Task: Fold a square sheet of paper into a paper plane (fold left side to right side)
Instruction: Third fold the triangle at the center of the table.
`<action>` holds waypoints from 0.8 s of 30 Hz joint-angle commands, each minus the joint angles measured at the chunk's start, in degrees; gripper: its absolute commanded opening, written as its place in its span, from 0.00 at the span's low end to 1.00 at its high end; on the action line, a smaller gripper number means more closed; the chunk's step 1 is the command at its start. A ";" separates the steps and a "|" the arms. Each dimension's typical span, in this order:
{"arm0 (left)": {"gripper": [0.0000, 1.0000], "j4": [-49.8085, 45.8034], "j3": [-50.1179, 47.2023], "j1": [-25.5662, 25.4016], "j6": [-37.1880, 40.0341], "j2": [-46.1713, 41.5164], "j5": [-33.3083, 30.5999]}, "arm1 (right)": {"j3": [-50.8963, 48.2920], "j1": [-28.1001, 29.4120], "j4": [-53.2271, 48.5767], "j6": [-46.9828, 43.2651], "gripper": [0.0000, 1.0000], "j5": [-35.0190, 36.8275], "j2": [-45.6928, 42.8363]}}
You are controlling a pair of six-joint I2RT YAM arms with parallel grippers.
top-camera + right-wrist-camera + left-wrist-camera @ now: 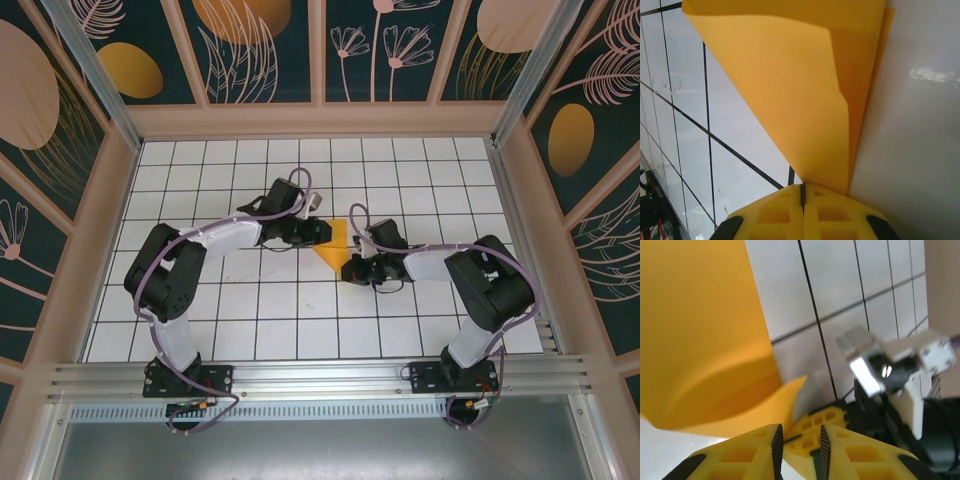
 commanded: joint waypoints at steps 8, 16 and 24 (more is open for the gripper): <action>0.25 5.70 -2.41 -2.95 -3.63 3.86 3.05 | -1.56 0.40 -9.77 -0.08 0.00 5.29 5.03; 0.25 6.72 -2.11 -3.31 -3.95 7.16 3.35 | -1.54 0.41 -10.09 -0.08 0.00 5.45 5.18; 0.22 2.79 -1.10 -3.23 -2.24 10.68 -4.50 | -1.89 0.45 -11.24 -0.08 0.00 6.45 4.95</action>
